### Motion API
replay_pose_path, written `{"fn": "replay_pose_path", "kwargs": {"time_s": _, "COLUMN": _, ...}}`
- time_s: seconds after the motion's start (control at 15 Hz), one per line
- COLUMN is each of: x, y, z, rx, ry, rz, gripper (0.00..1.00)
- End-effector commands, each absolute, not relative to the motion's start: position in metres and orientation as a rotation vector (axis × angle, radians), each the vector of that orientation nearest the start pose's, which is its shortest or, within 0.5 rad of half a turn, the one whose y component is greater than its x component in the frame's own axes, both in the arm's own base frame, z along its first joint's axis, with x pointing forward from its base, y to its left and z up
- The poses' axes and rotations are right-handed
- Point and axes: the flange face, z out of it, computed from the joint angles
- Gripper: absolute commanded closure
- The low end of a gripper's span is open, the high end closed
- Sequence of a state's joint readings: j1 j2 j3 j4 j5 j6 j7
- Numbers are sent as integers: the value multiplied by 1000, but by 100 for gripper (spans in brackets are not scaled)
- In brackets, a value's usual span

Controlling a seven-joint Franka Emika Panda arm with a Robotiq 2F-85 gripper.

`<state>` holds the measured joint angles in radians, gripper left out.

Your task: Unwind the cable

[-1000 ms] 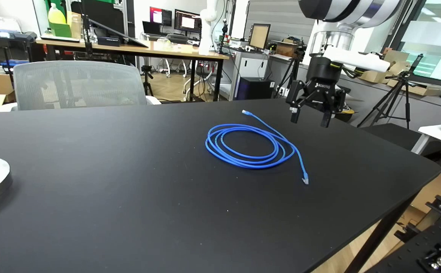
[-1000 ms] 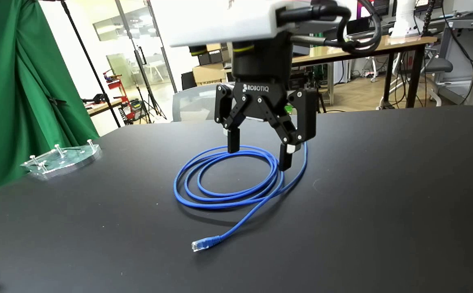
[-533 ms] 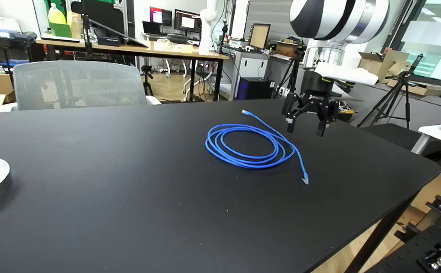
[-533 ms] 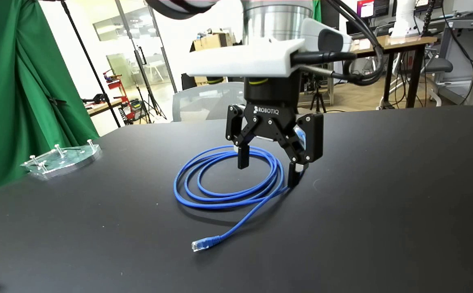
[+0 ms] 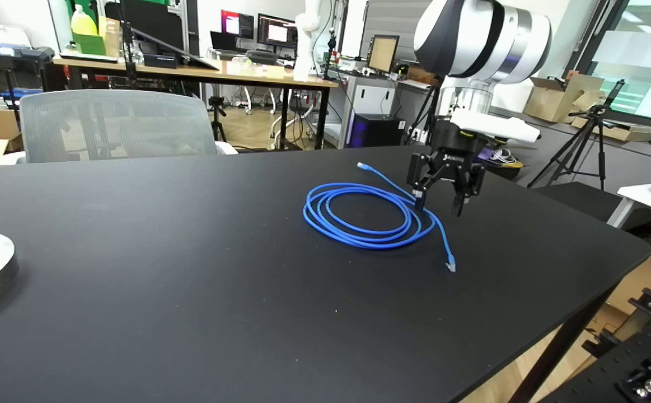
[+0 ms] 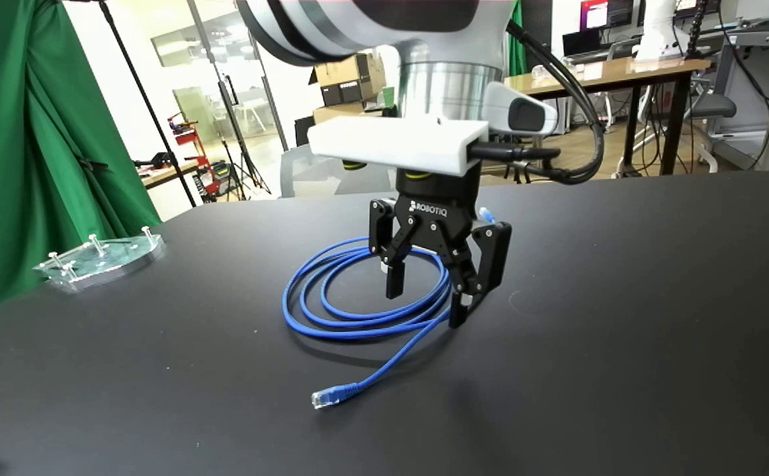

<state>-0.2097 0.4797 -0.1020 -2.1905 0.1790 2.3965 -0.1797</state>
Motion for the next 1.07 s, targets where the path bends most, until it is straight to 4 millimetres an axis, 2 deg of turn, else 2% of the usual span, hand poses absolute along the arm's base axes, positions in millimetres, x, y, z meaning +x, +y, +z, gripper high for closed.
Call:
{"fn": "replay_pose_path", "kwargs": {"time_s": 0.0, "x": 505, "y": -167, "z": 140, "rx": -2944, "ry": 412, "rz": 384, "gripper": 47}}
{"fn": "replay_pose_path", "kwargs": {"time_s": 0.47, "x": 501, "y": -175, "z": 145, "rx": -2937, "ry": 416, "rz": 363, "gripper": 96}}
{"fn": "replay_pose_path", "kwargs": {"time_s": 0.6, "x": 500, "y": -177, "z": 146, "rx": -2933, "ry": 422, "rz": 361, "gripper": 100}}
{"fn": "replay_pose_path", "kwargs": {"time_s": 1.0, "x": 497, "y": -180, "z": 143, "rx": -2918, "ry": 430, "rz": 377, "gripper": 99}}
